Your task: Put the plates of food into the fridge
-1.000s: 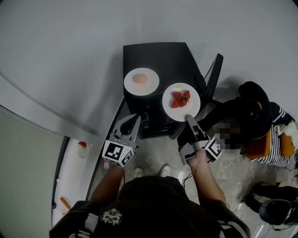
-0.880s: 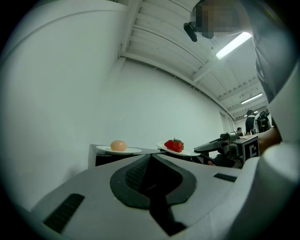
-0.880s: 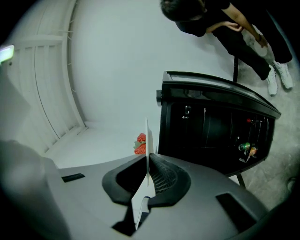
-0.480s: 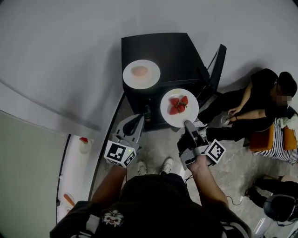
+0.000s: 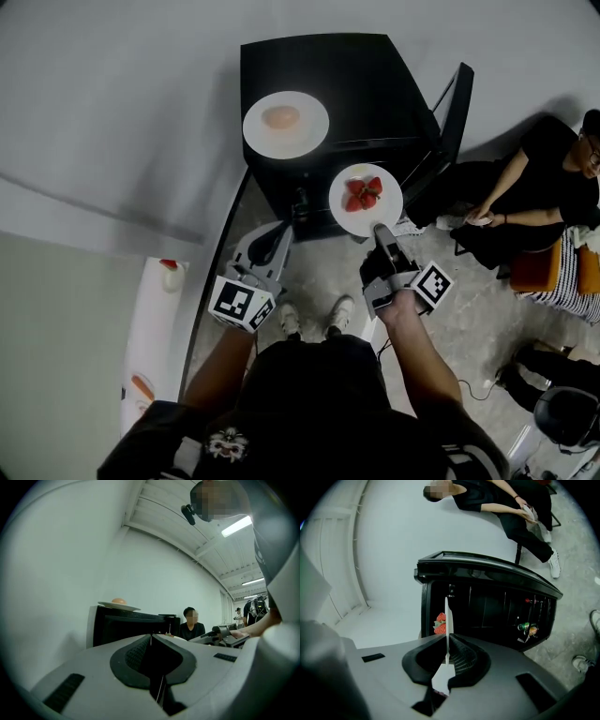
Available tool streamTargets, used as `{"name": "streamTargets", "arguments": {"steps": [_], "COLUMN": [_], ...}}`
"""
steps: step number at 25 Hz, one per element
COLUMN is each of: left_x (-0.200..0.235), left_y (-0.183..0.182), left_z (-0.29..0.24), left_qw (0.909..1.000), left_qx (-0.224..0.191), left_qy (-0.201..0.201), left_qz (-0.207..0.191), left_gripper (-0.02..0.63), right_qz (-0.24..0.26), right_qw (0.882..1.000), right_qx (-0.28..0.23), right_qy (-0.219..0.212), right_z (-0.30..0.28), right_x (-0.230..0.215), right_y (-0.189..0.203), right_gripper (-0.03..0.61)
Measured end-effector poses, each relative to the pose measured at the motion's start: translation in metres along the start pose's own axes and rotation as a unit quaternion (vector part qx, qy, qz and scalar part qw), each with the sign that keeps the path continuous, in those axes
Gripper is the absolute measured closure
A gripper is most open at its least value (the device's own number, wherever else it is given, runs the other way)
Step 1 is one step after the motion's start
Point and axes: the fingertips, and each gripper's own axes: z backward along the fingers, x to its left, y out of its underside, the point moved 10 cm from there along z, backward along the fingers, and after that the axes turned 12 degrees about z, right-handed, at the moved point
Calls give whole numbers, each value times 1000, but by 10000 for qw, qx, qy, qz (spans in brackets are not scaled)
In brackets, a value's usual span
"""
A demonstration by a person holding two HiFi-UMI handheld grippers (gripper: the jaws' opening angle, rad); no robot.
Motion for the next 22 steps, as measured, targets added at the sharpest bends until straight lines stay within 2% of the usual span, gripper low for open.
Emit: {"name": "streamTargets", "arguments": {"steps": [8, 13, 15, 19, 22], "left_x": [5, 5, 8, 16, 24], "left_y": [11, 15, 16, 19, 22], "left_z": [4, 6, 7, 5, 5], "left_qw": [9996, 9990, 9988, 9988, 9984], "left_qx": [177, 263, 275, 332, 378], "left_qy": [-93, -202, -229, -286, -412], "left_qz": [214, -307, -348, -212, 114], "left_gripper": [591, 591, 591, 591, 591], "right_qz": [-100, -197, -185, -151, -118], "right_qw": [9996, 9989, 9984, 9977, 9979], "right_qx": [-124, -275, -388, -519, -494], "right_qy": [214, 315, 356, 412, 406], "right_z": [-45, -66, -76, -102, -122], "right_x": [-27, -37, -39, -40, -41], "right_y": [-4, -7, -7, -12, -19], "right_gripper": [543, 543, 543, 543, 545]}}
